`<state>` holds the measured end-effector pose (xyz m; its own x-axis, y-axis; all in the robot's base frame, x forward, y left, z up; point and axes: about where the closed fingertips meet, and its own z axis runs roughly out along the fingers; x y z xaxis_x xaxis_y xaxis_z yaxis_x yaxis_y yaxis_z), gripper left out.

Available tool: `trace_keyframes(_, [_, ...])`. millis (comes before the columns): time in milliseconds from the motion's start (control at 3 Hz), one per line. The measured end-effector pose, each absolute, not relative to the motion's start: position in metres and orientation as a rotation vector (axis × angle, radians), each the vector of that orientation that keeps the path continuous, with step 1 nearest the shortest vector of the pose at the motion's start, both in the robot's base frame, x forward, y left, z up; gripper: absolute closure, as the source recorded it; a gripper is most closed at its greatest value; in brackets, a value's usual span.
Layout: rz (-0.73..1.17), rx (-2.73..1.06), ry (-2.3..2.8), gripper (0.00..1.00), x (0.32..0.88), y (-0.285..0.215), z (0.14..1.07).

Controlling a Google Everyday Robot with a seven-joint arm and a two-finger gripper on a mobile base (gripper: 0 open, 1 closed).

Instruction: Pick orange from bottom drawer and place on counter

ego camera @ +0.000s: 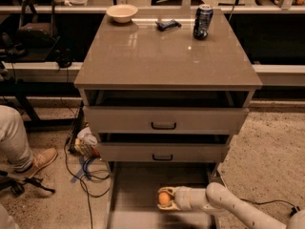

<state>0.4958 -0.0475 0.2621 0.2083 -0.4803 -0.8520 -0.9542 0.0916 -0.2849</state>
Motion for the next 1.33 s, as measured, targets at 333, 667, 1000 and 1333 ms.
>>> trace_keyframes(333, [0.627, -1.532, 1.414, 1.00, 0.496, -0.048, 0.262])
trace_keyframes(667, [0.636, -1.515, 1.396, 1.00, 0.496, -0.050, 0.268])
trace_keyframes(1000, [0.619, -1.493, 1.327, 1.00, 0.496, -0.065, 0.313])
trace_keyframes(1333, [0.535, -1.471, 1.262, 1.00, 0.494, -0.097, 0.372])
